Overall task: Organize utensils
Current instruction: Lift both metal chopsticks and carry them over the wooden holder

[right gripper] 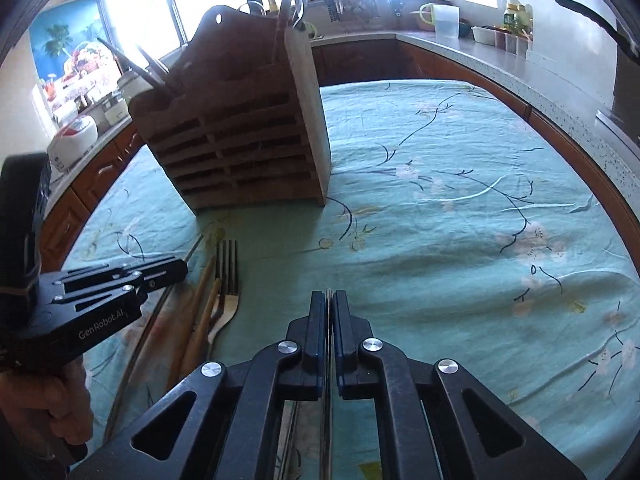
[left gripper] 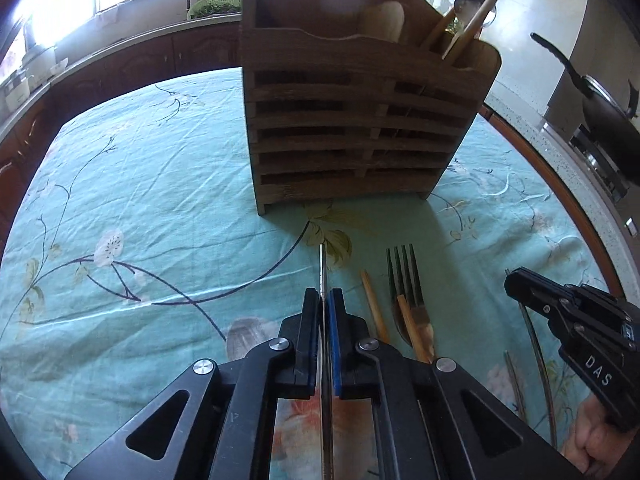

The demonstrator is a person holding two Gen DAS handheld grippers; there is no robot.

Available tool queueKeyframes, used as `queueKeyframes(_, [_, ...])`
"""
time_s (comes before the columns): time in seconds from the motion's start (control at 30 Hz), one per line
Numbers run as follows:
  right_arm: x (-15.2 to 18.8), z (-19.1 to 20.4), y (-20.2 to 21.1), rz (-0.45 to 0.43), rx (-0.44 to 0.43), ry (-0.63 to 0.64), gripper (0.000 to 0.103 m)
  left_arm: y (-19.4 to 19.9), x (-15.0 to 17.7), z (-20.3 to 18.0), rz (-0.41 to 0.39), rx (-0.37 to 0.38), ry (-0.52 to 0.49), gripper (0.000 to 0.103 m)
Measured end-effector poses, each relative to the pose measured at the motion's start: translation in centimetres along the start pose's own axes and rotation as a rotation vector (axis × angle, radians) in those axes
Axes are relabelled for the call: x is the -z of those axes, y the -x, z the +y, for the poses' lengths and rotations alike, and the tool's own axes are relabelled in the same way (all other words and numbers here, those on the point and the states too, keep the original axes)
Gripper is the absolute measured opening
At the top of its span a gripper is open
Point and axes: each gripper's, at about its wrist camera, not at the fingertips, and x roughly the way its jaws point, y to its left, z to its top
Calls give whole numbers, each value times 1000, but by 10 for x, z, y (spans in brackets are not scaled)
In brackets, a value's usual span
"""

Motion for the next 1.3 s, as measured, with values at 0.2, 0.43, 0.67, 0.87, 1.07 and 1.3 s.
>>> queueKeyframes(0.2, [-11,-3,45,-92,-57,-31,4,48,10,16,-88,100,75,3])
queueKeyframes(0.43, [-21,1,103,-212,-94,-37,4,113,24,27,-209,168,103,3])
queueKeyframes(0.67, [-32,8,150,-319,-123,-25,4,173,45,39,-291,214,118,3])
queueKeyframes(0.87, [-39,15,169,-370,-144,-15,4,205,57,44,-343,217,101,3])
queueKeyframes(1.07, [-43,17,174,-391,-146,-9,4,219,61,44,-374,208,88,3])
queueKeyframes(1.3, [-46,15,173,-397,-149,-19,4,225,58,48,-392,203,93,3])
